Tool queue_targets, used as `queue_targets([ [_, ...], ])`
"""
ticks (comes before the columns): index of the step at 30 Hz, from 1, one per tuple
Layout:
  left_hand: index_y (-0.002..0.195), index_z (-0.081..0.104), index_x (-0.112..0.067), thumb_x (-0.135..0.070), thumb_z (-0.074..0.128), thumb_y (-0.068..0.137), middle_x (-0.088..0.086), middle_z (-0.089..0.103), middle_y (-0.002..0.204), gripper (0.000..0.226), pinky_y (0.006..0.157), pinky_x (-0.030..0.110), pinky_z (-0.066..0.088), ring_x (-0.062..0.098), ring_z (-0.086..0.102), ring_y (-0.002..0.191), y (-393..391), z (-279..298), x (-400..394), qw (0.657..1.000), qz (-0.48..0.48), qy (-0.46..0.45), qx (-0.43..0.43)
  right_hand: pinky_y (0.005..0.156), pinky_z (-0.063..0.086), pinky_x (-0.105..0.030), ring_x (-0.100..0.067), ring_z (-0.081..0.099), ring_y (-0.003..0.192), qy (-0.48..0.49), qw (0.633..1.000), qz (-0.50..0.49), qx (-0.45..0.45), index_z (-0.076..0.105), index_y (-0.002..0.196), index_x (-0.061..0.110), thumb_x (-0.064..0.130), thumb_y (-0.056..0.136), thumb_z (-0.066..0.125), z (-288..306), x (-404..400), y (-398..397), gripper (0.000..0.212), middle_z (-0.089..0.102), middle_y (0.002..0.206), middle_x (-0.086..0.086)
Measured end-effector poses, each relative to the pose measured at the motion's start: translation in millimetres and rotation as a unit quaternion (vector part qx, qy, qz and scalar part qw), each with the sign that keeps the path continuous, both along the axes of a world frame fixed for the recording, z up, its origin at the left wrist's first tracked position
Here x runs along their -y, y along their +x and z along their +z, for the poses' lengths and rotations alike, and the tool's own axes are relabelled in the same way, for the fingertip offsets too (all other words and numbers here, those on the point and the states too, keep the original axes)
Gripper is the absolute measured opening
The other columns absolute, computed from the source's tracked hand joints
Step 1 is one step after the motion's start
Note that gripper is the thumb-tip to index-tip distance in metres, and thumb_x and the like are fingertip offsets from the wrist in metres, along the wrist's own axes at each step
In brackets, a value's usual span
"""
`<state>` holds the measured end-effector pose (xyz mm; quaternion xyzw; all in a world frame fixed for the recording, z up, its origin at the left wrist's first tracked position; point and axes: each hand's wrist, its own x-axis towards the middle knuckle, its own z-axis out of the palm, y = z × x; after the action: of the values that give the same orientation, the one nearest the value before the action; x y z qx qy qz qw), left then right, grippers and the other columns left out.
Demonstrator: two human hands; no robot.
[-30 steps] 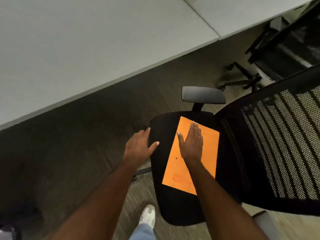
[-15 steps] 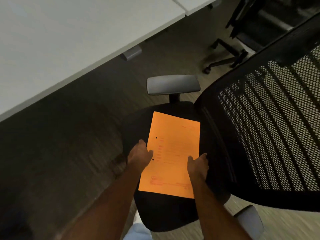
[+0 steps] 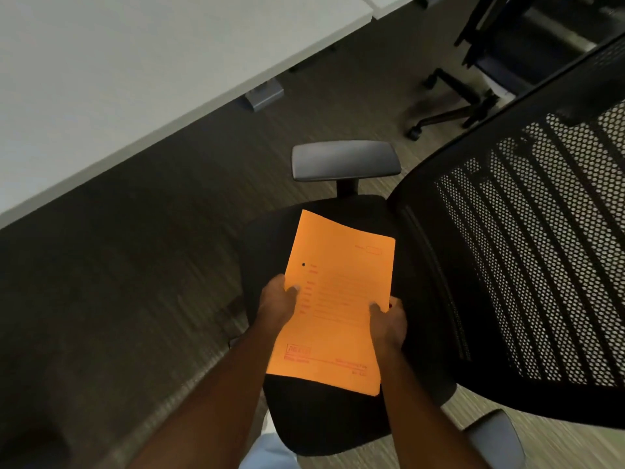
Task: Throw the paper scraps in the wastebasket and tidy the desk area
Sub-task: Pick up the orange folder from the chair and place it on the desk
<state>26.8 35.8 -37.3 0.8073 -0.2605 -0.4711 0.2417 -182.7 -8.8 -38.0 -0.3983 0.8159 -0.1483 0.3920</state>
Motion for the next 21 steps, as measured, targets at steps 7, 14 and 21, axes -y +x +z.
queue_targets([
  [7, 0.118, 0.062, -0.009, -0.012, 0.055, 0.099, 0.009, 0.069, 0.109, 0.02, 0.082, 0.044, 0.058, 0.025, 0.067, 0.1, 22.9, 12.7, -15.1, 0.993, 0.022, -0.109, -0.031, 0.068, 0.054, -0.027, -0.011, 0.071, 0.092, -0.013, 0.973, -0.007, 0.23, 0.048, 0.144, 0.029, 0.011, 0.094, 0.064, 18.1, -8.7, -10.8, 0.055, 0.072, 0.108, 0.008],
  [14, 0.107, 0.061, -0.018, -0.005, 0.057, 0.097, -0.012, 0.065, 0.089, 0.017, 0.055, 0.004, 0.046, -0.015, 0.064, 0.073, 52.6, 51.4, -35.0, 0.981, 0.08, -0.173, -0.027, 0.078, 0.061, -0.031, -0.009, 0.071, 0.105, -0.095, 0.942, 0.052, 0.316, 0.055, 0.13, 0.054, 0.017, 0.092, 0.069, 59.7, -18.8, 16.3, 0.055, 0.072, 0.118, 0.012],
  [21, 0.101, 0.062, -0.021, -0.008, 0.057, 0.098, -0.003, 0.069, 0.089, 0.014, 0.058, 0.015, 0.05, 0.005, 0.068, 0.077, 103.1, 133.2, -57.0, 0.968, 0.133, -0.213, -0.011, 0.079, 0.063, -0.041, -0.025, 0.073, 0.103, -0.087, 0.902, 0.105, 0.41, 0.056, 0.13, 0.047, 0.011, 0.091, 0.069, 125.3, -6.8, 69.4, 0.054, 0.076, 0.113, -0.003],
])
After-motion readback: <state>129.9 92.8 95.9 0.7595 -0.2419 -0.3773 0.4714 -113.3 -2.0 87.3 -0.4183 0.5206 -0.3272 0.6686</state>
